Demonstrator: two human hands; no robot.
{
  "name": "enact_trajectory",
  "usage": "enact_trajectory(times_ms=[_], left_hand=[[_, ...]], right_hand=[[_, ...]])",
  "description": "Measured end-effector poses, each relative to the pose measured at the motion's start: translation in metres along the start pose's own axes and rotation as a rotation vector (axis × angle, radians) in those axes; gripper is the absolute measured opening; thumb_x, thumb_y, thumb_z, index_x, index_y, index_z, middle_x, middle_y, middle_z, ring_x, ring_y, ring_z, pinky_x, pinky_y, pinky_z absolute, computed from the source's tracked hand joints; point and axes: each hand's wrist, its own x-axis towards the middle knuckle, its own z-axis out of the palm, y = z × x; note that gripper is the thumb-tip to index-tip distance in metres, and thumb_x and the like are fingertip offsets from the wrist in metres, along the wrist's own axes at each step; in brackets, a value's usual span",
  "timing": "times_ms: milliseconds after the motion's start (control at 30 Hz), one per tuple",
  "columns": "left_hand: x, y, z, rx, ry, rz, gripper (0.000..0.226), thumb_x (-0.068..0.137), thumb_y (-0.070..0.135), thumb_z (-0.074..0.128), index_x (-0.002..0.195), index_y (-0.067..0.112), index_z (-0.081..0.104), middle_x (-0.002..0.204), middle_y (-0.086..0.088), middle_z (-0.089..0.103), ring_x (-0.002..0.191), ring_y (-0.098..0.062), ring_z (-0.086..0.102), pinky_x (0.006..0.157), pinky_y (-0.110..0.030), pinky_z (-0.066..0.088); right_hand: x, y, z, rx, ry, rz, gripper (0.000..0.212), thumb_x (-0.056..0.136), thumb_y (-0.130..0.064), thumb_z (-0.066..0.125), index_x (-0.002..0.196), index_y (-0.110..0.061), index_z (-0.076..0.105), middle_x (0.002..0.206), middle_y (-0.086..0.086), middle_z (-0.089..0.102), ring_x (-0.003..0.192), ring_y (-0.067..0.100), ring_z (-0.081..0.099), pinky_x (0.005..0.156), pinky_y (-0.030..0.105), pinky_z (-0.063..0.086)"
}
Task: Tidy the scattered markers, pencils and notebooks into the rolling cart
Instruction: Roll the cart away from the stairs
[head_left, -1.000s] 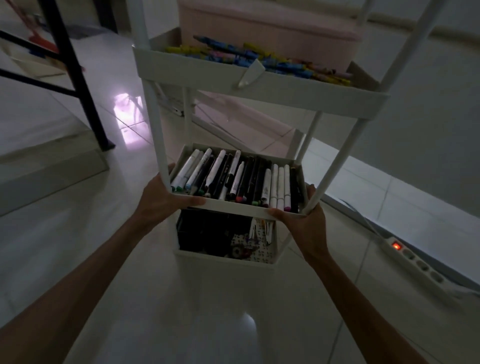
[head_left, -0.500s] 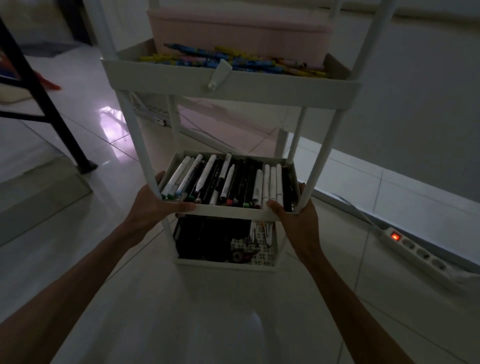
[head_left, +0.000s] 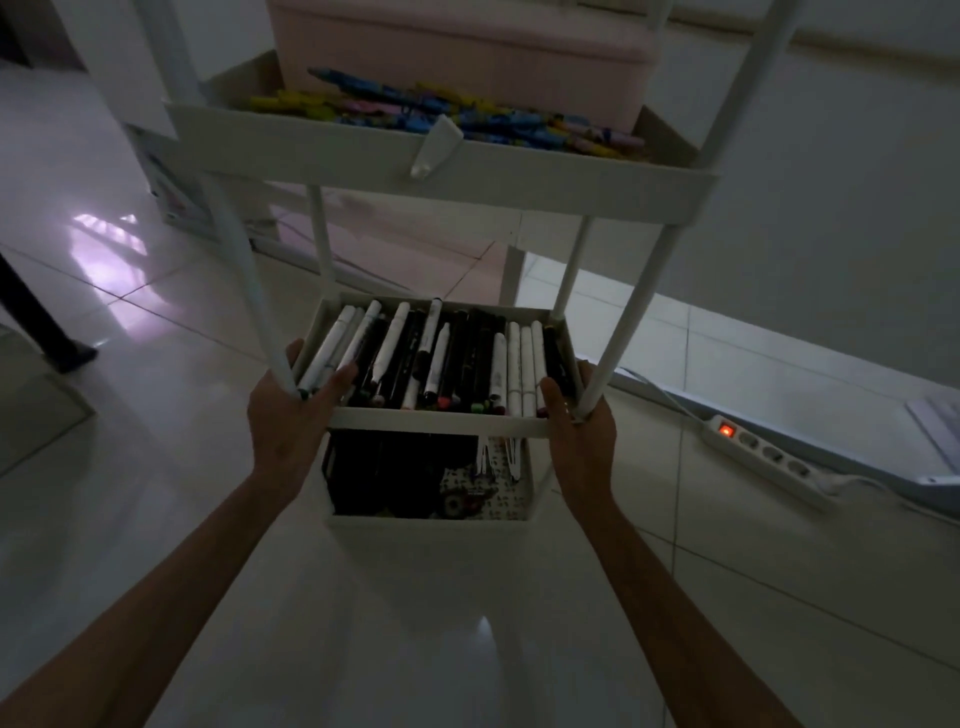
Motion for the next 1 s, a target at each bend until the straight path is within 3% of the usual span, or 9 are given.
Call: enact_trajectory(times_ms=[67,167,367,467,567,700,833,933,1000], left_hand=[[0.004,0.000,0.002,0.006,0.001,0.005,0.079,0.073,0.042,0.081,0.140,0.013,0.050,0.128,-0.005,0.061,0.110,-0.015,0.059,0.092,-0.033,0.053],[0.013,0.000,0.004,0.000,-0.017,0.011,0.078,0.073,0.043,0.080,0.139,0.013,0.051,0.128,-0.005,0.060,0.111,-0.013,0.058,0.090,-0.029,0.051],[0.039,-0.001,0.016,0.022,-0.097,0.058,0.070,0.075,0.041,0.078,0.134,0.011,0.055,0.122,-0.005,0.063,0.107,-0.012,0.059,0.079,-0.013,0.046],[0.059,-0.008,0.020,0.044,-0.158,0.083,0.076,0.070,0.058,0.076,0.128,0.012,0.059,0.115,-0.007,0.068,0.104,-0.019,0.065,0.083,-0.029,0.055],[0.075,-0.007,0.025,0.040,-0.191,0.075,0.081,0.067,0.064,0.075,0.127,0.012,0.060,0.115,-0.008,0.068,0.107,-0.020,0.065,0.090,-0.042,0.055],[0.089,-0.003,0.034,0.005,-0.212,0.058,0.073,0.072,0.046,0.080,0.131,0.011,0.058,0.121,-0.006,0.065,0.112,-0.019,0.061,0.096,-0.038,0.052],[0.094,-0.007,0.043,-0.033,-0.215,0.056,0.043,0.072,0.041,0.081,0.101,0.020,0.059,0.096,-0.001,0.063,0.091,-0.018,0.061,0.082,-0.038,0.055],[0.099,-0.004,0.051,-0.033,-0.213,0.090,0.038,0.073,0.038,0.081,0.095,0.022,0.054,0.090,0.000,0.061,0.085,-0.014,0.058,0.073,-0.029,0.050],[0.107,-0.008,0.055,-0.021,-0.224,0.091,0.041,0.072,0.045,0.080,0.096,0.020,0.059,0.092,0.000,0.064,0.087,-0.015,0.061,0.075,-0.031,0.052]], right_hand=[[-0.001,0.000,0.002,-0.003,0.021,-0.001,0.031,0.091,-0.028,0.067,0.121,-0.022,0.062,0.096,0.005,0.072,0.079,0.011,0.068,0.073,0.021,0.056],[-0.002,-0.002,0.003,-0.017,0.032,-0.009,0.025,0.092,-0.027,0.066,0.116,-0.029,0.062,0.093,0.003,0.071,0.078,0.006,0.067,0.072,0.019,0.054],[-0.002,-0.003,0.010,-0.052,0.092,-0.048,0.030,0.094,-0.024,0.063,0.123,-0.019,0.059,0.089,-0.001,0.069,0.075,-0.003,0.065,0.068,0.013,0.051],[0.000,0.000,0.016,-0.077,0.139,-0.045,0.037,0.093,-0.028,0.064,0.128,-0.017,0.058,0.094,0.007,0.070,0.083,0.009,0.068,0.073,0.020,0.055],[0.005,0.001,0.021,-0.086,0.163,-0.052,0.033,0.094,-0.025,0.063,0.123,-0.011,0.059,0.085,0.004,0.067,0.071,-0.001,0.064,0.065,0.013,0.051],[0.014,0.002,0.029,-0.136,0.169,-0.068,0.035,0.094,-0.027,0.063,0.125,-0.011,0.058,0.084,0.002,0.066,0.073,0.001,0.065,0.066,0.014,0.052],[0.028,0.001,0.031,-0.161,0.157,-0.057,0.034,0.093,-0.028,0.063,0.125,-0.028,0.054,0.093,0.003,0.068,0.082,0.007,0.066,0.071,0.018,0.054],[0.036,0.002,0.034,-0.152,0.168,-0.058,0.029,0.092,-0.027,0.063,0.119,-0.033,0.054,0.092,0.002,0.069,0.080,0.007,0.067,0.072,0.019,0.055],[0.042,0.003,0.035,-0.144,0.169,-0.056,0.026,0.092,-0.028,0.063,0.117,-0.030,0.056,0.090,0.004,0.069,0.078,0.007,0.067,0.071,0.020,0.055]])
